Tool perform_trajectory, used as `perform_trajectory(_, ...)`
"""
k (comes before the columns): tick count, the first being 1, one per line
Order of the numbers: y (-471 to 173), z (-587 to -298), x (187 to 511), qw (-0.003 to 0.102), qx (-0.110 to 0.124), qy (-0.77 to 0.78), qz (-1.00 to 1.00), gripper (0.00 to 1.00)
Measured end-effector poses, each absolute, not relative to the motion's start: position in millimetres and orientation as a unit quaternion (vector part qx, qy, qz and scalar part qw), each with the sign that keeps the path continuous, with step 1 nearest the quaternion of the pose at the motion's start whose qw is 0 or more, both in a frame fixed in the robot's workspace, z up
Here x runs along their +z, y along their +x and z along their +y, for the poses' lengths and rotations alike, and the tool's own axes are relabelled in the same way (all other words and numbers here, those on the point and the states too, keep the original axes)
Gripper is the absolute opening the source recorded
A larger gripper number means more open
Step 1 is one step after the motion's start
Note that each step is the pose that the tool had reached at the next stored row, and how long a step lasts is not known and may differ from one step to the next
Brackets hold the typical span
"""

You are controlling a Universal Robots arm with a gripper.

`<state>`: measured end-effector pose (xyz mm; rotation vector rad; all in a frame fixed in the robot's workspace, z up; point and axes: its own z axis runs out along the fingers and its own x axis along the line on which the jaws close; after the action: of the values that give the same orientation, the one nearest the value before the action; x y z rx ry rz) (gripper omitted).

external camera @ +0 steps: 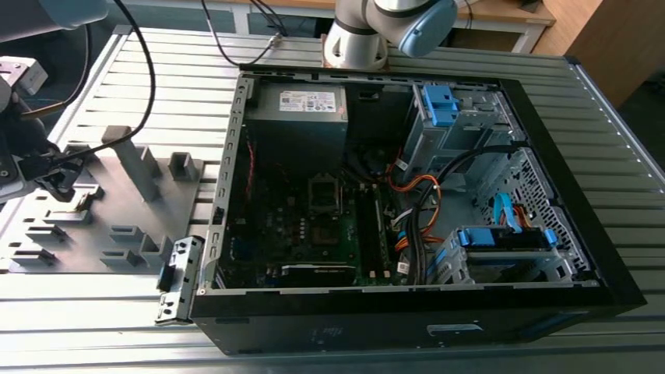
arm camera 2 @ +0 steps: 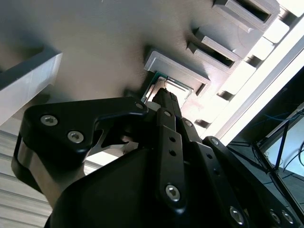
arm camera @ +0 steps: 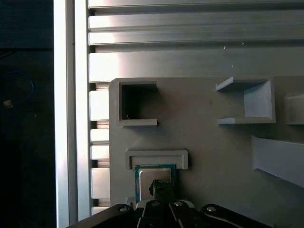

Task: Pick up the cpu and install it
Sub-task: 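Pick up the cpu and move it towards the insertion slot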

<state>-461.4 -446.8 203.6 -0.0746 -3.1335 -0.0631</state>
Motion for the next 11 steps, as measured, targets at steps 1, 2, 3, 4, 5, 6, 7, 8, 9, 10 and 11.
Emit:
perform_trajectory(1, -461.4, -446.7, 203.5, 0.003, -0.020, -0.024, -1.000, 0.11)
perform_trajectory(2, -461.4, -446.8, 203.5, 0.003, -0.020, -0.024, -1.000, 0.11)
perform_trajectory(3, -461.4, -446.8, 203.4, 0.003, -0.020, -0.024, -1.000, 0.11)
perform_trajectory(4, -461.4, -446.7, 203.4, 0.003, -0.020, -0.024, -1.000, 0.12)
perform_trajectory(5, -461.4, -446.7, 203.4, 0.003, -0.020, -0.024, -1.000, 0.12)
perform_trajectory(6, -461.4, -446.8, 203.4, 0.003, -0.020, -0.024, -1.000, 0.17)
perform_trajectory(7, -461.4, -446.8, 203.4, 0.003, -0.020, -0.024, -1.000, 0.17)
perform_trajectory(8, -461.4, -446.7, 203.4, 0.003, -0.020, -0.024, -1.000, 0.23)
perform_trajectory(9, -461.4, -446.7, 203.3, 0.003, -0.020, -0.024, -1.000, 0.29)
perform_trajectory(10, -461.4, -446.7, 203.3, 0.003, -0.020, -0.024, -1.000, 0.29)
perform_trajectory(11, -461.4, -446.8, 203.3, 0.003, -0.020, -0.024, -1.000, 0.35)
